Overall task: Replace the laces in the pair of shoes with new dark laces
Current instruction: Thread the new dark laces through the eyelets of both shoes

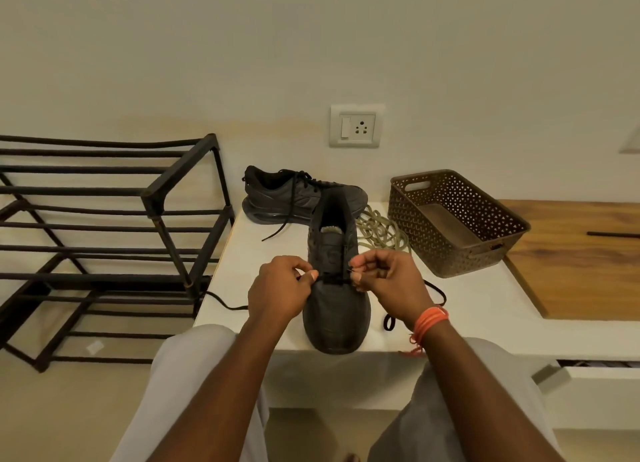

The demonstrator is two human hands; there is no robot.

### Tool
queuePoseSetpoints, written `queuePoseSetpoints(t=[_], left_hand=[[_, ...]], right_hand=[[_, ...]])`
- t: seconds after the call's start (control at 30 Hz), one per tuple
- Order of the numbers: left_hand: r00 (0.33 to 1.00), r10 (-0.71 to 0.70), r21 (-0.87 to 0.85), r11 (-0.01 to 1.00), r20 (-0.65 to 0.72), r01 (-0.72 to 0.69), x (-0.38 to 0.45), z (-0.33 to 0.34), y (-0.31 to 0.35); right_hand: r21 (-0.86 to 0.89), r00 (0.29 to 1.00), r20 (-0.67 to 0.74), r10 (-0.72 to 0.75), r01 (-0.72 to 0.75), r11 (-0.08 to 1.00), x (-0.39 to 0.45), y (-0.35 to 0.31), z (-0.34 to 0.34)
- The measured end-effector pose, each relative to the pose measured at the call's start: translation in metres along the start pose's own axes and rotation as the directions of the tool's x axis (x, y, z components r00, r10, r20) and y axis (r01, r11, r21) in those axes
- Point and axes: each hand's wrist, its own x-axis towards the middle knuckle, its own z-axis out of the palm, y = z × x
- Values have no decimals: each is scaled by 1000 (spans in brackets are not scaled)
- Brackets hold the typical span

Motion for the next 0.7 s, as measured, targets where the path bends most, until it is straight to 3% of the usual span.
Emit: queuePoseSetpoints(t=[0.13,0.43,0.7], left_hand=[[999,-40,-14,999,7,40,-1,1,2],[992,-1,2,1000,-123,1,-2,9,6],[982,30,-66,997,-188,-43,-4,15,15]], right_hand=[[78,997,-72,-26,32,996,5,-8,11],[-40,957,-290,-12,1,999,23,7,48],[-44,963,-269,-5,-7,999,27,12,55]])
